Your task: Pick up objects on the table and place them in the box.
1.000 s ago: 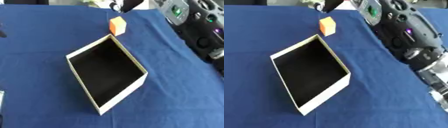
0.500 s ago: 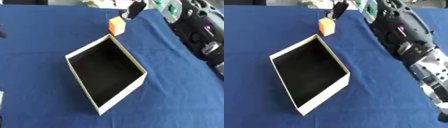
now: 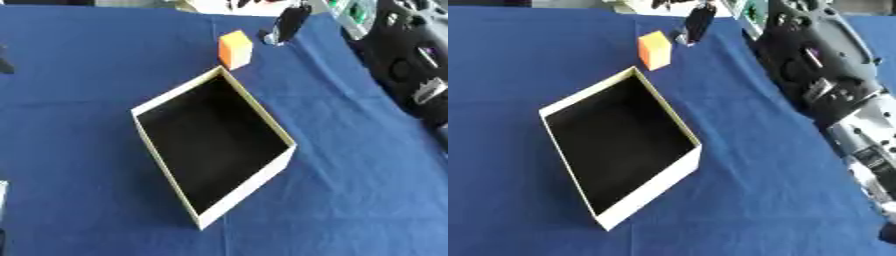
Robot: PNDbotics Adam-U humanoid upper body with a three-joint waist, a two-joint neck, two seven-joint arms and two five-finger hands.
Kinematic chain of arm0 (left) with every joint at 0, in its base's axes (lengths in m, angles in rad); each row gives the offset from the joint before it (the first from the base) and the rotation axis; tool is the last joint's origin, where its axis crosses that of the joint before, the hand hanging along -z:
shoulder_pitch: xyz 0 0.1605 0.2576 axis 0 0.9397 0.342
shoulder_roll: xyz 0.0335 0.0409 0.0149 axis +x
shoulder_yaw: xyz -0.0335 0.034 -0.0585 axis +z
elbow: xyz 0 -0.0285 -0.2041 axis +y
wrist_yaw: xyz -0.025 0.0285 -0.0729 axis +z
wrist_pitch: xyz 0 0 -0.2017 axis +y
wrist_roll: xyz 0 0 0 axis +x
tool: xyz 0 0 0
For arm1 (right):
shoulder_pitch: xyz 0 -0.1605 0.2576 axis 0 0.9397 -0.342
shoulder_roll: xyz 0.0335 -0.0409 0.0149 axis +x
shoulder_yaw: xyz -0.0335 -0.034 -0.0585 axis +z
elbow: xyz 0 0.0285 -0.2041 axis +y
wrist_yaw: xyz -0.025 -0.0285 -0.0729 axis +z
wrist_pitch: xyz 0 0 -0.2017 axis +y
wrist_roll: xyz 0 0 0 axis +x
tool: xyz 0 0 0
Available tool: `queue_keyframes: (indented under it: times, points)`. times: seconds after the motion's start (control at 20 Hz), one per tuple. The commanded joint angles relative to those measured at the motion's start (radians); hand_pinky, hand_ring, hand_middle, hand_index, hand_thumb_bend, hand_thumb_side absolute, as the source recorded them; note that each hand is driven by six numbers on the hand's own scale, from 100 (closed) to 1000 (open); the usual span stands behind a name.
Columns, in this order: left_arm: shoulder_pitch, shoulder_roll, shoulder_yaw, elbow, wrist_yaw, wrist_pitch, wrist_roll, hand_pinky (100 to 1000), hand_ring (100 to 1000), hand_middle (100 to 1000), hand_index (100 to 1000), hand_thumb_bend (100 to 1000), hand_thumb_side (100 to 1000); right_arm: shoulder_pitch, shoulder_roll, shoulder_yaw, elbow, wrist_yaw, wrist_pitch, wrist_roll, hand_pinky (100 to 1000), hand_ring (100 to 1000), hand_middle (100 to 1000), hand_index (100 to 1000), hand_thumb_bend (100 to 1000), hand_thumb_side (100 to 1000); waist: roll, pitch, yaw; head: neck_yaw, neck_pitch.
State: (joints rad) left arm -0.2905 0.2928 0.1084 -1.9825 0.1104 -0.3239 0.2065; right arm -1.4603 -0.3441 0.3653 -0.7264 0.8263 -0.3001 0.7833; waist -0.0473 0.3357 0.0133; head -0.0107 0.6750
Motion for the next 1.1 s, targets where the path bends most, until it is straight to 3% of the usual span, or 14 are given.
queue_keyframes:
  times: [0.05, 0.3, 0.35, 0.55, 1.1]
  points:
    - [-0.011, 0.027, 0.002, -0.018, 0.002, -0.001, -0.003, 379, 505, 516, 660, 100, 659, -0.023, -0.052, -0.003, -0.038, -0.03, -0.041, 0.047, 972, 987, 979, 1000, 100, 139, 0.002, -0.017, 0.003, 0.002, -0.004]
    - [-0.011, 0.029, 0.002, -0.018, 0.002, -0.001, -0.004, 379, 505, 516, 660, 100, 659, -0.021, -0.071, 0.005, -0.083, -0.074, -0.031, 0.114, 972, 987, 979, 1000, 100, 139, 0.0, -0.016, 0.004, 0.003, -0.004]
    - [-0.011, 0.029, 0.001, -0.018, 0.002, 0.0, -0.004, 375, 503, 515, 660, 100, 663, -0.021, -0.071, 0.008, -0.089, -0.079, -0.027, 0.119, 989, 1000, 1000, 1000, 135, 173, -0.001, -0.016, 0.005, 0.004, -0.003]
    - [-0.006, 0.034, -0.005, -0.018, 0.001, 0.006, -0.018, 376, 503, 515, 660, 100, 663, -0.015, -0.073, 0.038, -0.095, -0.074, -0.047, 0.123, 991, 1000, 1000, 1000, 177, 191, -0.015, -0.018, 0.046, -0.005, -0.006]
    - [0.0, 0.03, -0.005, -0.018, 0.002, 0.007, -0.024, 371, 501, 514, 659, 100, 670, 0.004, -0.061, 0.051, -0.071, -0.069, -0.092, 0.124, 985, 1000, 998, 1000, 219, 219, -0.022, -0.008, 0.109, -0.055, -0.073]
